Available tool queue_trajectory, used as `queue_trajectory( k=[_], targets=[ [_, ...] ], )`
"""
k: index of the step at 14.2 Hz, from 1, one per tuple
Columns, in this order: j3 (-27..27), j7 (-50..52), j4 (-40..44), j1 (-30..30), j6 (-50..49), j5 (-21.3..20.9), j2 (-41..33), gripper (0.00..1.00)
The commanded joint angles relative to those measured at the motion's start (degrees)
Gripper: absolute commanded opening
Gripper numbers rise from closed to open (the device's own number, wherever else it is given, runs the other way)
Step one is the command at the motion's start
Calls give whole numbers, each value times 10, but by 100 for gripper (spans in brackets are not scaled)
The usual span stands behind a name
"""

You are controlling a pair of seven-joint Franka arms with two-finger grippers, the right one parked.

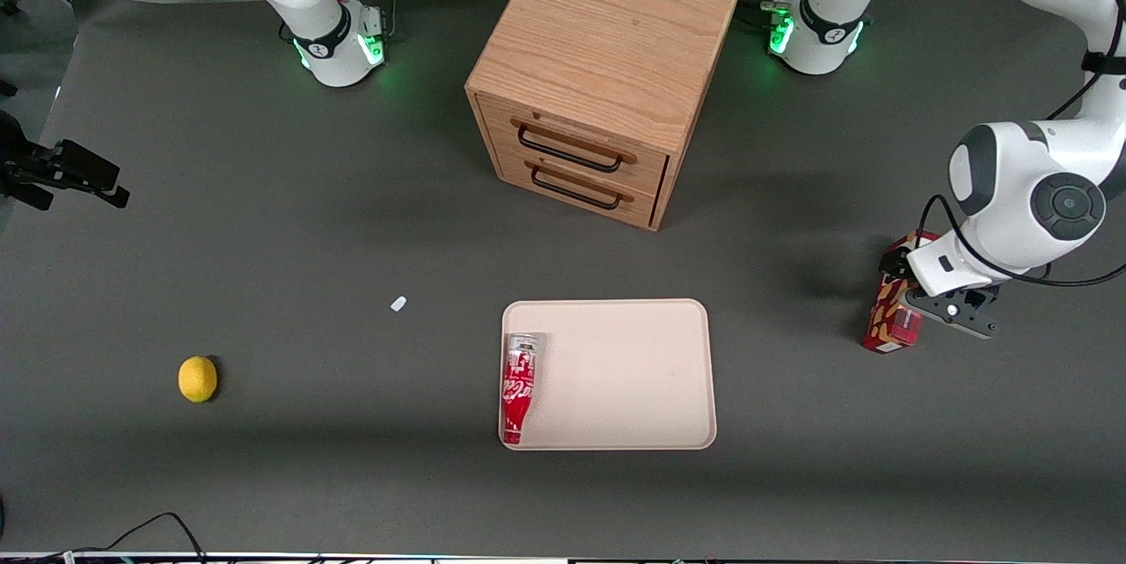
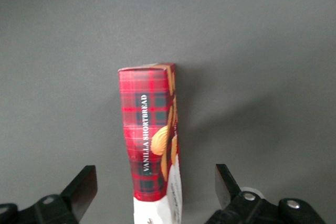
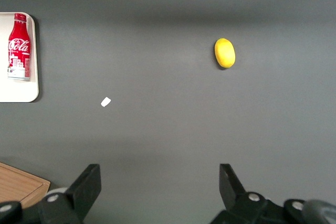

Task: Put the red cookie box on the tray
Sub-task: 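Close the left gripper on the red shortbread box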

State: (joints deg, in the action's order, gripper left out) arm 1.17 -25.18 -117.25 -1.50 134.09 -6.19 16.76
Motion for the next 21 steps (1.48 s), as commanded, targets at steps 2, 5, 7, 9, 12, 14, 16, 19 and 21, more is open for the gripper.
queue_trajectory(
  k=[2, 5, 7, 9, 12, 14, 16, 19, 21],
  targets=[
    [15, -35, -18, -2, 46, -2, 11, 100],
    [22, -45, -20, -2, 53, 14, 23, 100],
    [22, -46, -21, -1, 60, 48, 38, 100],
    [22, -46, -22, 3, 71, 63, 49, 100],
    [22, -46, -23, 4, 83, 63, 60, 100],
    [22, -46, -23, 4, 90, 63, 63, 94],
    [22, -48, -23, 4, 88, 63, 63, 55],
    [23, -55, -23, 3, 79, 64, 59, 0],
    [24, -55, -20, 2, 78, 65, 57, 0]
  ],
)
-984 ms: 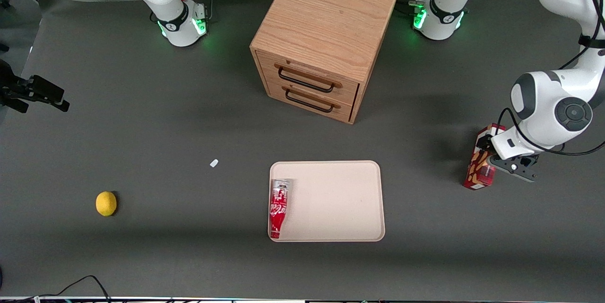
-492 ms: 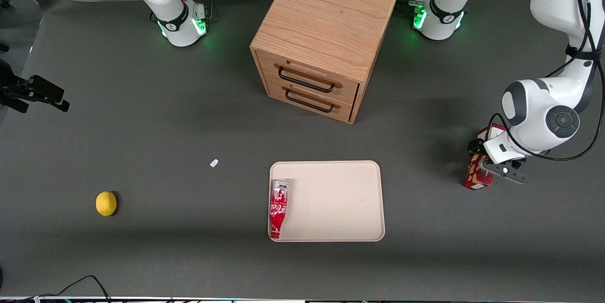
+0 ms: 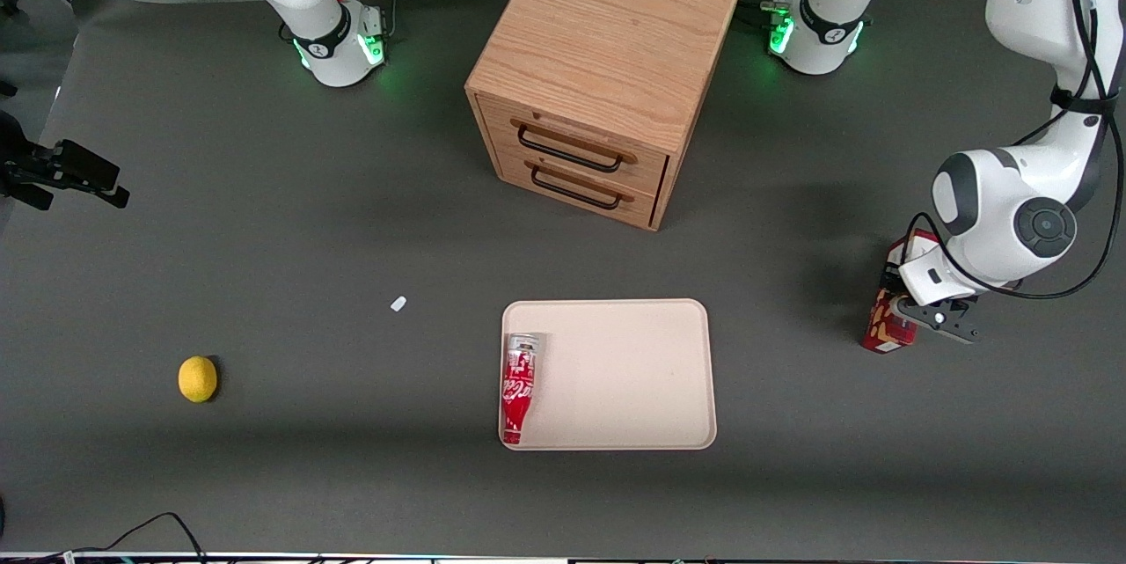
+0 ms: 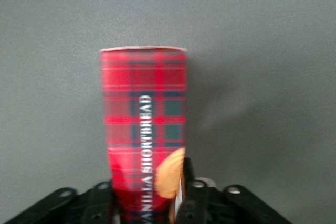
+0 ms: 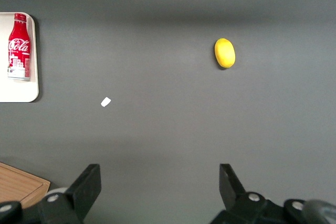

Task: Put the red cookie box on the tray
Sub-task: 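Close the left gripper on the red shortbread box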

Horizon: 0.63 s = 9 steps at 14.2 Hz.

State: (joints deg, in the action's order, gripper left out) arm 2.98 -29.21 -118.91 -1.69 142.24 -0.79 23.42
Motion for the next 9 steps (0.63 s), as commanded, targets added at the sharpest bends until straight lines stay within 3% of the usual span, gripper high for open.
queue_trajectory(
  k=[1, 3, 9],
  targets=[
    [11, -15, -1, 5, -5, 11, -12, 0],
    [11, -13, 18, 7, -33, 11, -22, 0],
    [3, 51, 160, 24, -239, 11, -61, 0]
  ],
)
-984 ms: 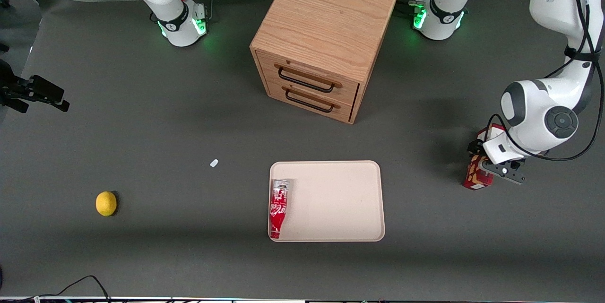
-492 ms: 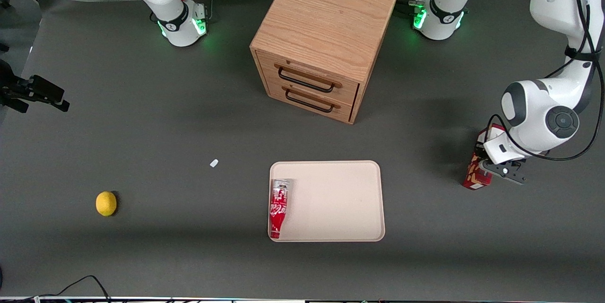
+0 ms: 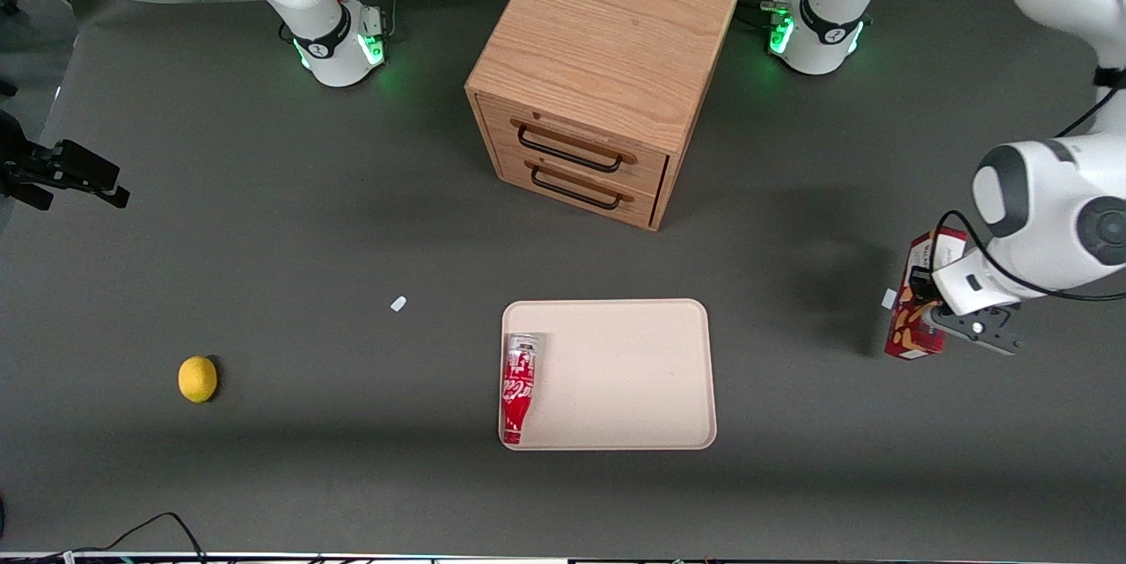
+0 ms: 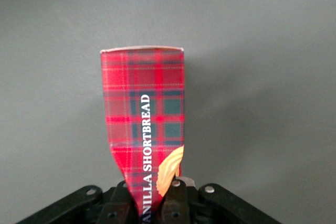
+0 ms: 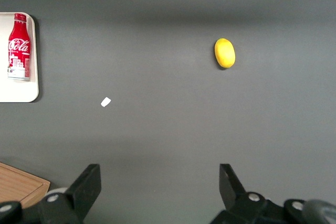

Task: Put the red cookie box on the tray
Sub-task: 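Lift the box and carry it with the left gripper over the tray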

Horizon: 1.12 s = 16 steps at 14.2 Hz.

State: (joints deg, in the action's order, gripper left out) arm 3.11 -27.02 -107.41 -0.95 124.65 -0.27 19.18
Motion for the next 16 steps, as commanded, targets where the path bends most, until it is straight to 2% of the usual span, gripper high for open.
queue_trajectory(
  k=[1, 7, 11, 16],
  targets=[
    [-6, 46, 68, 23, -91, 5, -23, 0],
    [-44, 201, 248, 67, -269, 1, -6, 0],
    [-87, 328, 325, 94, -274, 8, 44, 0],
    [-109, 470, 445, 156, -239, 6, 167, 0]
  ],
)
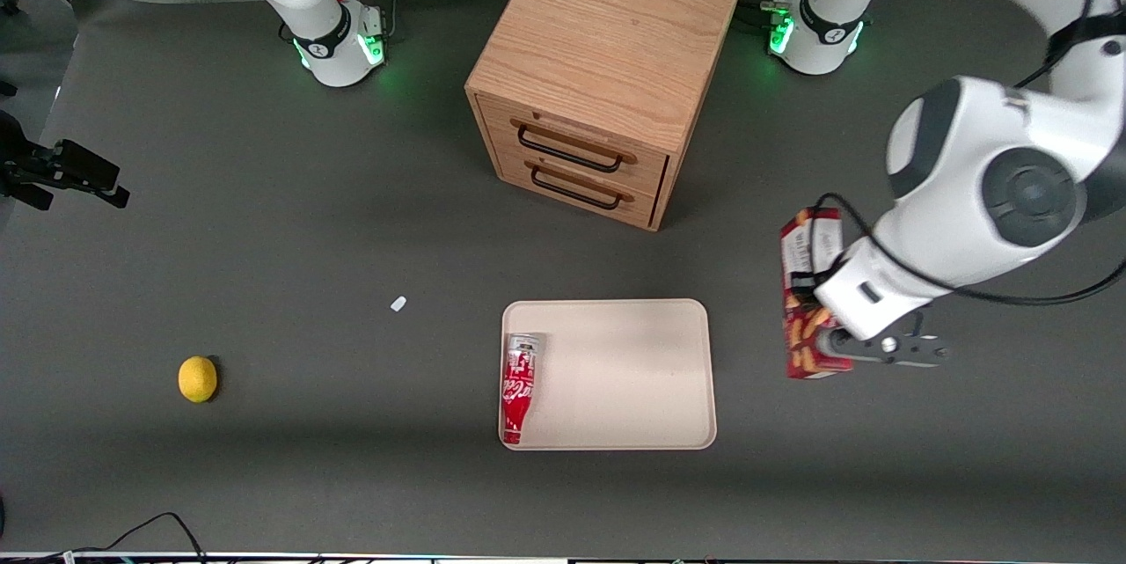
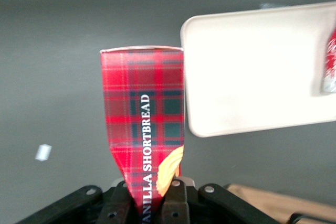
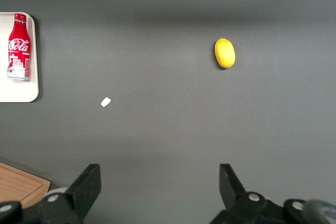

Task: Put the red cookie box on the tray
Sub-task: 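Lift the box and carry it with the left gripper over the tray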

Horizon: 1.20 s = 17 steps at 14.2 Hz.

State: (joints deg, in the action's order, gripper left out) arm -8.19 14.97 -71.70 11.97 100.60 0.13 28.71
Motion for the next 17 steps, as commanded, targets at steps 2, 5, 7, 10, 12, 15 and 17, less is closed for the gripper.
queue_trajectory(
  k=[2, 5, 7, 10, 12, 15, 17],
  targets=[
    [5, 60, 95, 40, 39, -3, 107, 0],
    [7, 73, 92, 52, 103, -14, 153, 0],
    [8, 74, 89, 61, 130, -31, 182, 0],
    [10, 80, 88, 68, 140, -58, 211, 0],
    [10, 84, 86, 73, 157, -68, 224, 0],
    [10, 85, 84, 74, 190, -69, 239, 0],
    [10, 93, 83, 77, 201, -69, 246, 0]
  ],
)
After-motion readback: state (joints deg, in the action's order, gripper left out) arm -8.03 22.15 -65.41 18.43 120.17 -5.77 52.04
